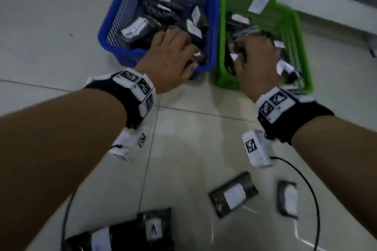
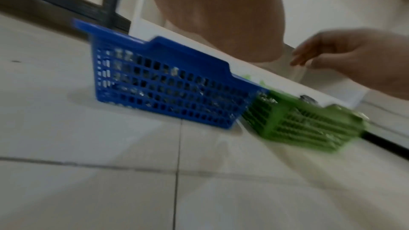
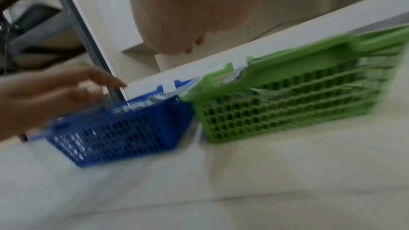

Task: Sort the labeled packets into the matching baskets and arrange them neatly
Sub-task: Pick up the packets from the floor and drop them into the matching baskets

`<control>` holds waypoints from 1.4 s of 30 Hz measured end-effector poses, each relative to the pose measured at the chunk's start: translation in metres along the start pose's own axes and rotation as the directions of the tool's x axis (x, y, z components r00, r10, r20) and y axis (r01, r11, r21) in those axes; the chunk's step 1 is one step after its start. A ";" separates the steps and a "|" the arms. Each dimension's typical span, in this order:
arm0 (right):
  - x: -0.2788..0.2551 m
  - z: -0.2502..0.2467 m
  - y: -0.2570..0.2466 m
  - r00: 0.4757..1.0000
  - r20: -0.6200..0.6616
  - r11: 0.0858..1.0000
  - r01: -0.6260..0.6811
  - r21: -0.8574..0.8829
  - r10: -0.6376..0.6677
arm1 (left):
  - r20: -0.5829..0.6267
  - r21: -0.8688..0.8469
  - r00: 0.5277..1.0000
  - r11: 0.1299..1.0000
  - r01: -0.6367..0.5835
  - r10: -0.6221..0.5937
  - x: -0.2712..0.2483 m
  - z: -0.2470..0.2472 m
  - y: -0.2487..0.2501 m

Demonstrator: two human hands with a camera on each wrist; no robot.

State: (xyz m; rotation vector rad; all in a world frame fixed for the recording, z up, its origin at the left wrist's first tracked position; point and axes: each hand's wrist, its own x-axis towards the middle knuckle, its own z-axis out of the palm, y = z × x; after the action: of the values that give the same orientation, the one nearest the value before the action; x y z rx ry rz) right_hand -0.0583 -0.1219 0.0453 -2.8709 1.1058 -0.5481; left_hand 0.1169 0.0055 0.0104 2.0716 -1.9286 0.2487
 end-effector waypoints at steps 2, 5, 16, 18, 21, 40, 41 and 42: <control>-0.046 -0.006 0.021 0.999 -0.025 0.997 0.040 -0.066 -0.042 | -0.030 0.003 0.990 0.991 -0.137 0.137 -0.007 0.007 0.030; -0.120 -0.004 0.054 0.997 0.049 0.987 0.068 -0.148 -0.061 | 0.055 -0.066 0.953 0.953 -0.295 0.299 -0.028 0.026 0.078; -0.317 -0.021 0.104 0.760 0.164 0.777 -0.608 -0.165 0.629 | 0.531 -0.220 0.824 0.971 -0.092 0.198 -0.122 0.055 0.211; -0.322 -0.015 0.098 0.691 0.215 0.723 -0.664 -0.189 0.690 | 0.555 -0.157 0.819 0.985 -0.069 0.145 -0.133 0.055 0.217; -0.320 -0.003 0.089 0.660 0.296 0.721 -0.662 -0.206 0.690 | 0.567 -0.140 0.813 0.988 -0.062 0.131 -0.138 0.053 0.217; -0.119 -0.014 0.075 0.907 -0.158 0.911 -0.357 0.206 0.391 | 0.077 -0.470 0.947 0.826 0.310 -0.312 0.056 -0.001 0.113; -0.114 -0.016 0.077 0.907 -0.158 0.909 -0.354 0.220 0.391 | 0.110 -0.456 0.926 0.810 0.369 -0.360 0.065 0.001 0.112; -0.106 -0.017 0.079 0.908 -0.161 0.909 -0.347 0.230 0.387 | 0.137 -0.429 0.903 0.798 0.424 -0.406 0.075 0.004 0.111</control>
State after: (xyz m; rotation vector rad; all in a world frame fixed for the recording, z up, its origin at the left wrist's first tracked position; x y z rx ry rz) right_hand -0.1875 -0.1098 0.0166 -2.3918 1.4848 -0.8809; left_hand 0.0129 -0.0726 0.0421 2.1017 -1.3208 -0.3137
